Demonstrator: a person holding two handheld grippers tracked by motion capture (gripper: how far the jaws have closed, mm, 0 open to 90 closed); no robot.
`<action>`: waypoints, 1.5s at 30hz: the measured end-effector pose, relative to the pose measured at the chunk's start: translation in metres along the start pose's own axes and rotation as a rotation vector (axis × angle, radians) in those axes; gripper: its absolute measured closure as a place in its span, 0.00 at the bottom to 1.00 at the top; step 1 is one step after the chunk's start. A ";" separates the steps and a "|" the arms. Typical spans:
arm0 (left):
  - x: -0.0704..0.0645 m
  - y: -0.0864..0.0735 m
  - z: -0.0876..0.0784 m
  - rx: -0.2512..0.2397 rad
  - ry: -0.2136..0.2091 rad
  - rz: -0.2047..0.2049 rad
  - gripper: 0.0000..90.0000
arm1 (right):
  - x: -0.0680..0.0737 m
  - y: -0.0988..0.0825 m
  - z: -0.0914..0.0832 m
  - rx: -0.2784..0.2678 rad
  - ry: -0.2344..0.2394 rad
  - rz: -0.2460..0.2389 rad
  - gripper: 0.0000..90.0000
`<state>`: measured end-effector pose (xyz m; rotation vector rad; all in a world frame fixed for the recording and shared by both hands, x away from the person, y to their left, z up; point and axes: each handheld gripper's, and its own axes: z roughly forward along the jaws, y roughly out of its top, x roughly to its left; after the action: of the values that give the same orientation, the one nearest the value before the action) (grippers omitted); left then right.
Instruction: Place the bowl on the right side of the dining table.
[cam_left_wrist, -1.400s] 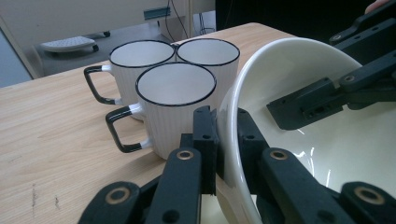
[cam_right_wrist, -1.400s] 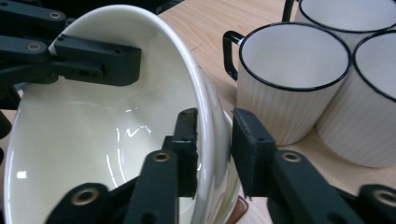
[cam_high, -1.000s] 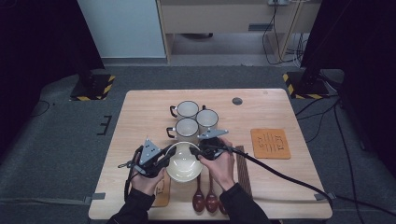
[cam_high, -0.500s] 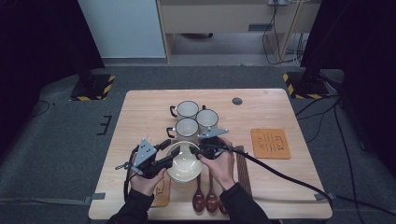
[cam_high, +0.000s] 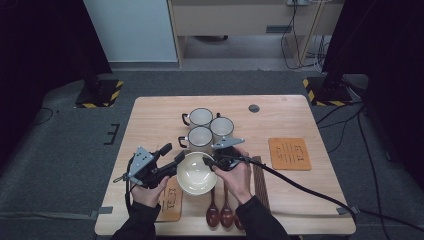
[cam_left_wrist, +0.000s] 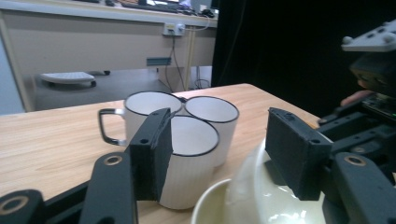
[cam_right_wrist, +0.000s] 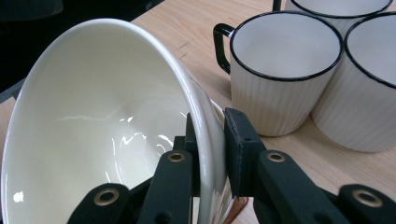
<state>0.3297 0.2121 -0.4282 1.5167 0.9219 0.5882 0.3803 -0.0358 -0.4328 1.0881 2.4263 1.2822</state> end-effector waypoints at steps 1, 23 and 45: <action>0.002 0.000 -0.001 -0.002 0.011 -0.004 0.44 | 0.000 0.000 0.000 -0.001 0.001 0.002 0.90; 0.046 -0.013 -0.011 0.061 0.178 -0.060 0.41 | -0.002 0.012 -0.024 -0.099 0.022 -0.016 0.90; 0.073 -0.037 -0.005 0.197 0.254 -0.094 0.35 | -0.013 0.021 -0.049 -0.161 0.001 -0.025 0.90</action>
<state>0.3583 0.2744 -0.4735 1.5865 1.2708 0.6470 0.3776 -0.0686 -0.3886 1.0107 2.2838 1.4414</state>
